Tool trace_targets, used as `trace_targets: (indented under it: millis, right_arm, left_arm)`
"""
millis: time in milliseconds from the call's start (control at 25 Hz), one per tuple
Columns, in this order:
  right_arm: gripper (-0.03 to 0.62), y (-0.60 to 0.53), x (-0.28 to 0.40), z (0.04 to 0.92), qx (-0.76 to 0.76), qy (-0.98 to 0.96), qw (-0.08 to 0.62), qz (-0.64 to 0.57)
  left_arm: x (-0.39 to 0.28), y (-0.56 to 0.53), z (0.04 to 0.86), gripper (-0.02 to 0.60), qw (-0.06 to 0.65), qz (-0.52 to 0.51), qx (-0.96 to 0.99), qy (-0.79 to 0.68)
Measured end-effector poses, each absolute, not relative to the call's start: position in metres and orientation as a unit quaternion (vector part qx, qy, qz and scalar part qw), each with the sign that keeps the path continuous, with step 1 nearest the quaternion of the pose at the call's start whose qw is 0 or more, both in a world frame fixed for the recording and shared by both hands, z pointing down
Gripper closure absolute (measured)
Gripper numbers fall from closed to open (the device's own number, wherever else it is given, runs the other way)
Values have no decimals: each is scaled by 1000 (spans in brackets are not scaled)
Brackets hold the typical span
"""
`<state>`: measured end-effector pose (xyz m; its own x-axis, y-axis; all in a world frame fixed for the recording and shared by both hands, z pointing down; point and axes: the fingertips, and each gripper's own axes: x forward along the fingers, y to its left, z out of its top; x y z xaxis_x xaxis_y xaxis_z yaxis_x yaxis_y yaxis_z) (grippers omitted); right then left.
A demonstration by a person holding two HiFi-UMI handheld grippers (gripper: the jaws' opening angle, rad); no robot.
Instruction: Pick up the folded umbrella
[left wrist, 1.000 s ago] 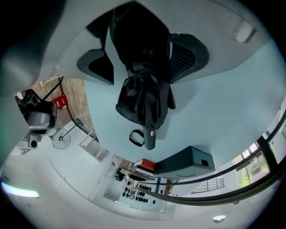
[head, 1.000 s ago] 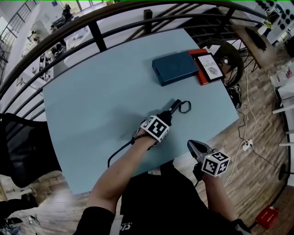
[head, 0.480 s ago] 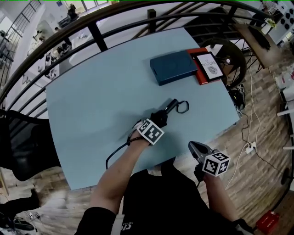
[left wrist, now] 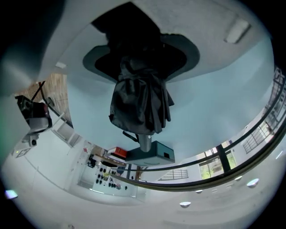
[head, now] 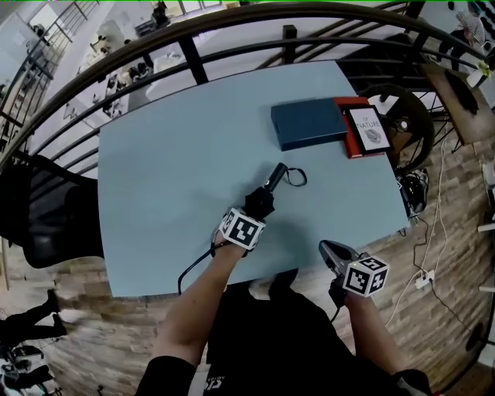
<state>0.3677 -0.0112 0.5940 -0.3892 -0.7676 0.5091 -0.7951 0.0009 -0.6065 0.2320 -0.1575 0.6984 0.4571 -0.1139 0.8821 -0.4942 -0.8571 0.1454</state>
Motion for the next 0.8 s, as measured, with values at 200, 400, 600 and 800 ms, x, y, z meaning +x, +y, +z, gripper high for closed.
trace_targets:
  millis: [200, 400, 600, 800]
  right_arm:
    - [592, -48, 370, 570, 543, -719, -29, 433]
    - [592, -97, 333, 546, 523, -753, -21, 400]
    - [592, -131, 275, 519, 487, -791, -1, 371]
    - [592, -150, 247, 506, 478, -805, 14, 351]
  left_arm:
    - [214, -173, 660, 305, 217, 423, 850, -227]
    - [175, -195, 614, 305, 227, 378, 859, -260]
    - [127, -225, 564, 305, 222, 325, 871, -295]
    - [83, -246, 520, 305, 215, 270, 881, -323]
